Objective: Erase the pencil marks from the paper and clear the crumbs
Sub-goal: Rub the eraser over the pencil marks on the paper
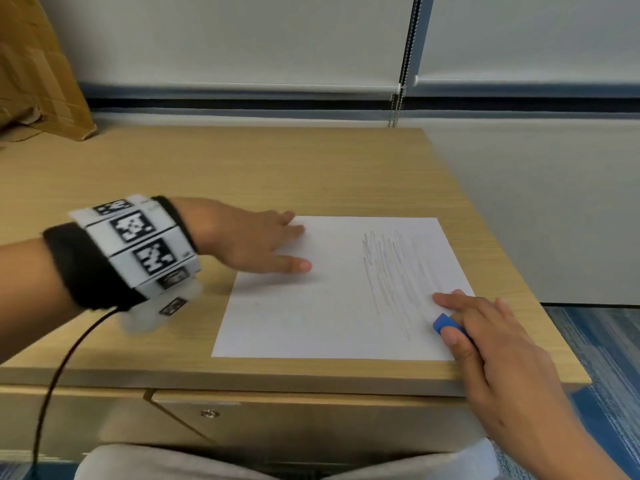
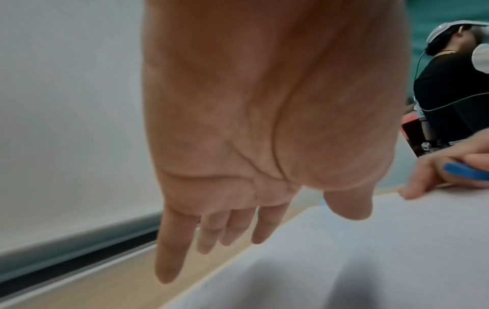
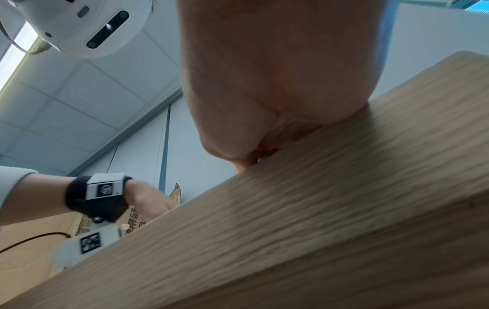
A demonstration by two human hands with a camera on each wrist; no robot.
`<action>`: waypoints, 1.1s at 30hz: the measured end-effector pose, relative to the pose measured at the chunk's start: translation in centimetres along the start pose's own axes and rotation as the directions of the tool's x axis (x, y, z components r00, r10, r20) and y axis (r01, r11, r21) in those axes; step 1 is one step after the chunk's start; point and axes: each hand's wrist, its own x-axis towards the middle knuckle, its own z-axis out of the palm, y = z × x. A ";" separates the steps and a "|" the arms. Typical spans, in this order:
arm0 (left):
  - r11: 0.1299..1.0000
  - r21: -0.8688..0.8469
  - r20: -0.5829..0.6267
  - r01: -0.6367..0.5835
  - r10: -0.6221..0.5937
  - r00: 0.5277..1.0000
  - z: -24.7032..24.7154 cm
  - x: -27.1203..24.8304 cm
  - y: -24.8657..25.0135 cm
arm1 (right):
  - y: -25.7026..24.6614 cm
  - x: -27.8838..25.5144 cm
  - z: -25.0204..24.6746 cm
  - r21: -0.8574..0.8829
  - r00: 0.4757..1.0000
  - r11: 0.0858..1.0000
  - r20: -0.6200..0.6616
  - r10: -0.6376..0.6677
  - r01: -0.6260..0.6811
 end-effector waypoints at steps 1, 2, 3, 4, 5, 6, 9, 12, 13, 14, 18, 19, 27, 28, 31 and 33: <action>1.000 -0.006 -0.037 -0.020 0.019 0.999 -0.8 0.8 0.3 | -0.1 0.0 0.0 0.000 1.000 1.000 0.002 -0.001 0.001; 0.999 -0.004 -0.062 -0.039 0.039 0.997 -1.6 1.6 0.8 | -0.1 0.0 0.0 0.003 1.000 1.000 0.002 -0.002 0.002; 0.998 0.007 -0.077 -0.055 0.056 0.996 -2.2 2.4 1.3 | -0.2 0.0 -0.1 0.007 1.000 1.000 0.003 -0.001 0.001; 0.998 0.018 -0.081 -0.066 0.067 0.994 -2.8 3.1 1.8 | -0.2 0.0 -0.1 0.011 1.000 1.000 0.008 0.005 -0.005; 0.997 0.028 -0.074 -0.069 0.071 0.995 -3.2 3.7 2.5 | -0.3 0.0 -0.2 0.013 1.000 1.000 0.014 0.017 -0.017; 0.997 0.032 -0.053 -0.069 0.071 0.996 -3.6 4.0 3.1 | -0.2 0.1 -0.2 0.009 0.999 1.000 0.019 0.030 -0.030; 0.997 0.027 -0.002 -0.071 0.072 0.997 -3.9 4.8 4.7 | -0.2 0.1 -0.4 -0.002 0.998 0.999 0.035 0.053 -0.053; 0.994 0.092 0.024 -0.064 0.062 0.998 -3.6 6.2 5.2 | -0.1 -0.1 -0.5 -0.007 0.995 0.997 0.058 0.079 -0.078; 0.992 0.114 0.023 -0.060 0.058 0.998 -3.5 6.5 5.2 | 0.0 0.1 -0.6 -0.007 0.994 0.996 0.077 0.084 -0.084; 0.991 0.122 0.015 -0.057 0.056 0.998 -3.4 6.7 5.3 | -0.2 0.4 -1.0 -0.004 0.990 0.996 0.106 0.088 -0.088; 0.991 0.127 -0.002 -0.043 0.044 0.999 -3.4 6.9 5.4 | -1.9 3.7 -4.1 0.007 0.980 0.994 0.166 0.107 -0.110; 0.992 0.119 -0.001 -0.039 0.039 0.999 -3.3 7.0 5.3 | -2.4 5.0 -5.1 -0.036 0.981 0.995 0.165 0.103 -0.098; 0.991 0.131 -0.045 -0.023 0.029 0.999 -3.0 6.7 4.7 | -2.8 16.6 -4.0 -0.196 0.852 0.964 0.520 -0.054 0.180; 0.992 0.122 -0.046 -0.023 0.029 0.999 -3.0 6.6 4.7 | -2.7 17.4 -2.9 -0.207 0.819 0.955 0.570 -0.059 0.213; 0.997 0.073 -0.057 -0.034 0.038 0.998 -2.8 6.4 4.4 | -2.3 19.1 -0.1 -0.267 0.763 0.914 0.642 -0.067 0.305; 0.997 0.054 -0.067 -0.052 0.055 0.996 -2.7 6.4 4.3 | -2.1 20.1 0.8 -0.295 0.770 0.902 0.635 -0.061 0.314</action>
